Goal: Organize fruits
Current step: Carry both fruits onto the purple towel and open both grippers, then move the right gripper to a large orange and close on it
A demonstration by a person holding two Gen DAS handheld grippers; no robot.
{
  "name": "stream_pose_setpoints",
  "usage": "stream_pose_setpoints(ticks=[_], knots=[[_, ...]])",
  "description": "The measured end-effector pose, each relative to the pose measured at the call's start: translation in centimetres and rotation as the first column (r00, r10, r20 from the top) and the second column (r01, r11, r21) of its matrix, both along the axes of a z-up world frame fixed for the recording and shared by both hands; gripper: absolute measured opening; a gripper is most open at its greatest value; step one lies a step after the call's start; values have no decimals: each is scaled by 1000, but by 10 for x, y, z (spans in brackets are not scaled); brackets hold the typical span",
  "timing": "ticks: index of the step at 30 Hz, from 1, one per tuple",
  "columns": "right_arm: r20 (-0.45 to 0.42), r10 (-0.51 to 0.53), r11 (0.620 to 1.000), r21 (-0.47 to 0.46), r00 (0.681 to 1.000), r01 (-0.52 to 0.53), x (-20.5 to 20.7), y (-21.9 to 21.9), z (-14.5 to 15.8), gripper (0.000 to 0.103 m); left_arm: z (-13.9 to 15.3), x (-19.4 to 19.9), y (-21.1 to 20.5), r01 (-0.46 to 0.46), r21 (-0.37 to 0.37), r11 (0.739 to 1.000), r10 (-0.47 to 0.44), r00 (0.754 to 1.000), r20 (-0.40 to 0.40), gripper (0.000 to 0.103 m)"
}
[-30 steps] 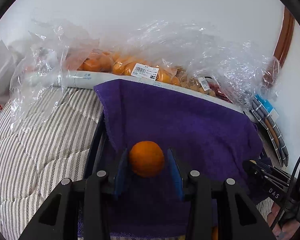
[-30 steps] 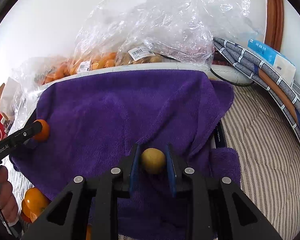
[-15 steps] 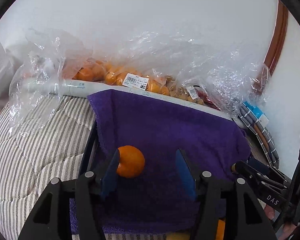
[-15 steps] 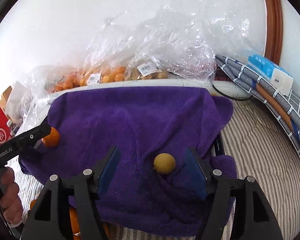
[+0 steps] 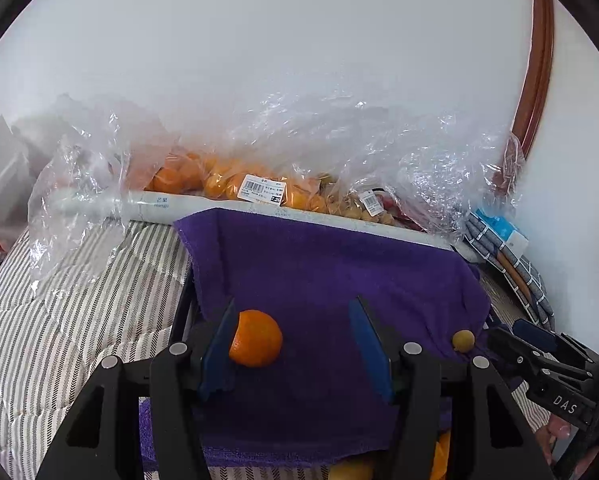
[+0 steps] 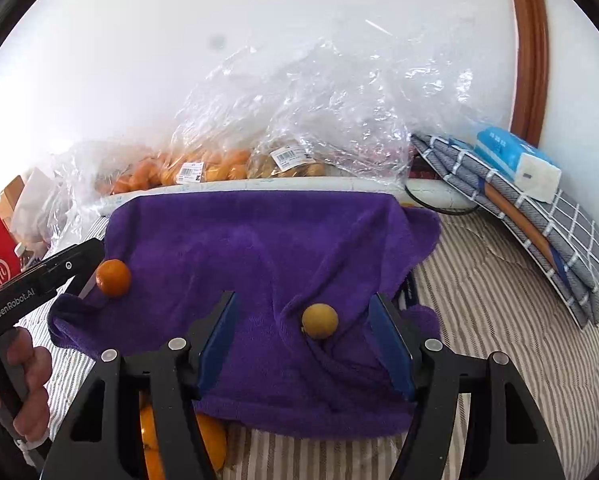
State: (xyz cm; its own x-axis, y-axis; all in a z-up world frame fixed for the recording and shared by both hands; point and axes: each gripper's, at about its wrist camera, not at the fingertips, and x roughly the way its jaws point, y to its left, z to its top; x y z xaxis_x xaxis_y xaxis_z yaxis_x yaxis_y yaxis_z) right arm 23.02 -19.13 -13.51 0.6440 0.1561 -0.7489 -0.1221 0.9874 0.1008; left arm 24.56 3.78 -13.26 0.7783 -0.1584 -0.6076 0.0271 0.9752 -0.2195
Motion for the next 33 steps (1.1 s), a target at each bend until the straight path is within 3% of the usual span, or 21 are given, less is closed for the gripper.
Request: stream_pose_setpoints(ticks=[6,14,20,26,33], knots=[[-37,-16,999,44,999,17,-23,-10,16,67,11,-14,-3,27,-21,999,-26,999,25,56],[-48,15,1000,-3,999,-15,-66,-6,30,71,24,-59,1,9,19,1000,-9,1000,18,56],[-37,34,999,12,999,-33,-98,-3,25,71,24,-100,16,14,73,997,-15,1000,12,64],[-86,82,996,53,993,-78,-120,12,9,50,8,-127,33,0,108,994,5,999,-38,64],[-125,124,991,70,984,-116,-124,40,-10,46,-8,-136,47,5,116,993,5,997,-81,64]])
